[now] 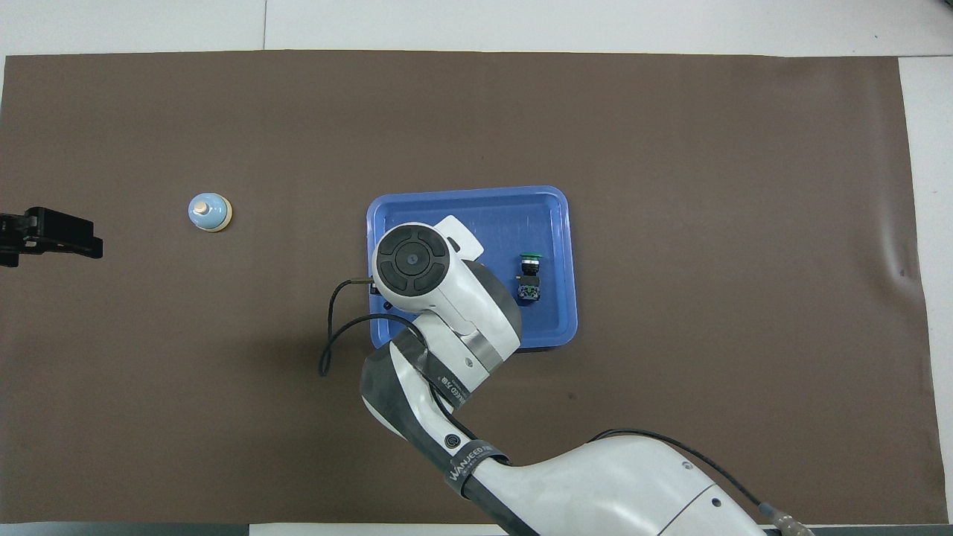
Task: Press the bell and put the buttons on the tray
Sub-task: 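Carry the red button into the tray and open the right gripper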
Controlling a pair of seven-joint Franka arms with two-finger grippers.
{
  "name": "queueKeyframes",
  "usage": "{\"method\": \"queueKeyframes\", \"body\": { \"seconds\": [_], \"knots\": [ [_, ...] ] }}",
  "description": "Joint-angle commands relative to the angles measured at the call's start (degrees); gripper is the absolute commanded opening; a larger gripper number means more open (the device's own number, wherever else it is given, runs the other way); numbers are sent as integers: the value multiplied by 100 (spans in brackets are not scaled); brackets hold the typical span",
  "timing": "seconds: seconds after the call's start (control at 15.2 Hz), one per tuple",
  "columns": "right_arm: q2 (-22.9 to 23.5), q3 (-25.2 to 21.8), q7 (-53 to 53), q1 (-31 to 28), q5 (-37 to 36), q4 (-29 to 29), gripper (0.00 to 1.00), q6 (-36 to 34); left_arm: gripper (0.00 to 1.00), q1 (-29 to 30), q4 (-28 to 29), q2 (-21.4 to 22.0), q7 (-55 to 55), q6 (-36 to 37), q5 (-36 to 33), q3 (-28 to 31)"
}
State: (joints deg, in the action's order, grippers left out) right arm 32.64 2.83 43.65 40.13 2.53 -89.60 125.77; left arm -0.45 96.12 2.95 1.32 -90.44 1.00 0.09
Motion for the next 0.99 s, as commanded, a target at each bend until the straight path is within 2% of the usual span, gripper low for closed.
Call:
{"method": "queueKeyframes", "body": {
  "seconds": [0.0,0.13,0.2,0.26,0.33,0.53,0.72,0.92],
  "knots": [
    [-4,-46,126,65,-139,-215,0,272,100,1,-49,39,26,62,-21,8],
    [-4,-46,126,39,-139,-233,0,255,100,1,-49,39,26,62,-21,8],
    [-12,-46,152,30,-130,-242,13,246,100,1,-49,39,26,62,-21,8],
    [-12,-46,205,30,-130,-242,50,237,100,1,-49,39,26,62,-21,8],
    [-12,-46,310,30,-130,-242,100,220,100,1,-49,39,26,62,-21,8],
    [-21,-46,722,21,-130,-154,100,150,100,1,-49,39,26,62,-21,8],
    [-109,-81,785,-40,-104,-5,100,-227,100,1,-49,39,26,62,-21,8],
    [-547,-133,777,-373,-113,-4,100,-623,100,1,-49,39,26,62,-21,8]
  ]
}}
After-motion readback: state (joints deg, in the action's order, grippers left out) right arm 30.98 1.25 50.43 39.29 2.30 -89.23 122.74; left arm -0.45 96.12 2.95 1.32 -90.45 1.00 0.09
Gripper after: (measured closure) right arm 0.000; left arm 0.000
